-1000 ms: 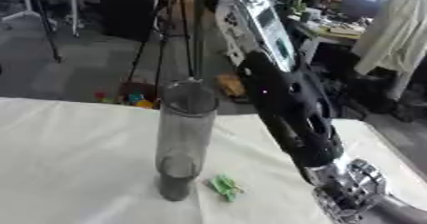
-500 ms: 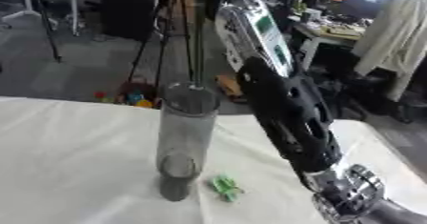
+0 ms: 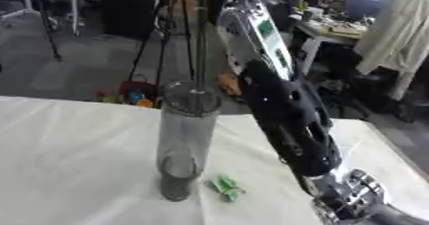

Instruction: Arrange flowers into the vase.

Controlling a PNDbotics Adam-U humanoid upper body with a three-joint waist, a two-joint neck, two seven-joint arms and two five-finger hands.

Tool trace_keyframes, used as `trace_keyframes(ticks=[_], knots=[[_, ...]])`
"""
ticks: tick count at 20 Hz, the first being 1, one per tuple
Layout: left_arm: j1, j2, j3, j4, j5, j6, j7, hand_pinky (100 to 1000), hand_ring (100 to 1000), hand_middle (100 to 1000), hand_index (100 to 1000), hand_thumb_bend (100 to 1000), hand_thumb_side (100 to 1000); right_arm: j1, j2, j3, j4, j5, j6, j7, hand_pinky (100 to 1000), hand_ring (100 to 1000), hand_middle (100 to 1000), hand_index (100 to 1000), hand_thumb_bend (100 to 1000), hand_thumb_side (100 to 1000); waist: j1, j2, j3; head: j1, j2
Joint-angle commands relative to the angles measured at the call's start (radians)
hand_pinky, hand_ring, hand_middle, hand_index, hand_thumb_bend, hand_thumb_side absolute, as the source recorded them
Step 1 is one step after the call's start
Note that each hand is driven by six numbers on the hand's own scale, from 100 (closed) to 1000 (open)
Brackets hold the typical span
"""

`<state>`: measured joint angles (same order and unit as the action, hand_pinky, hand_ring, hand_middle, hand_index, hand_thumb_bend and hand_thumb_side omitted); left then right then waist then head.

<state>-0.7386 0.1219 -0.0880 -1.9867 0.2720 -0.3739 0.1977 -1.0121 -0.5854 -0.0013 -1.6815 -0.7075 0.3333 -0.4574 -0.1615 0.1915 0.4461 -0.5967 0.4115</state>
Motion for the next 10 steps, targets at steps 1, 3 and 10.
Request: trace_keyframes(ticks=[1,3,10], knots=[[-0.017,-0.005,-0.001,-0.013,0.005,0.001,-0.006,712,829,757,895,344,906,-0.013,-0.016,-0.02,-0.011,-0.02,0.0,-0.018,181,168,100,151,100,360,0.011,-0.013,0.0,0.0,-0.006],[-0.017,-0.005,-0.001,-0.013,0.006,0.002,-0.007,712,829,757,895,344,907,-0.008,-0.014,-0.022,-0.013,-0.025,-0.002,-0.027,187,178,100,150,100,374,0.01,-0.012,0.001,-0.001,-0.007],[-0.018,-0.009,-0.003,-0.013,0.007,0.002,-0.011,713,829,757,895,341,911,0.007,-0.01,-0.027,-0.026,-0.038,-0.033,-0.054,214,217,100,145,100,422,0.008,-0.005,0.001,0.0,-0.014]])
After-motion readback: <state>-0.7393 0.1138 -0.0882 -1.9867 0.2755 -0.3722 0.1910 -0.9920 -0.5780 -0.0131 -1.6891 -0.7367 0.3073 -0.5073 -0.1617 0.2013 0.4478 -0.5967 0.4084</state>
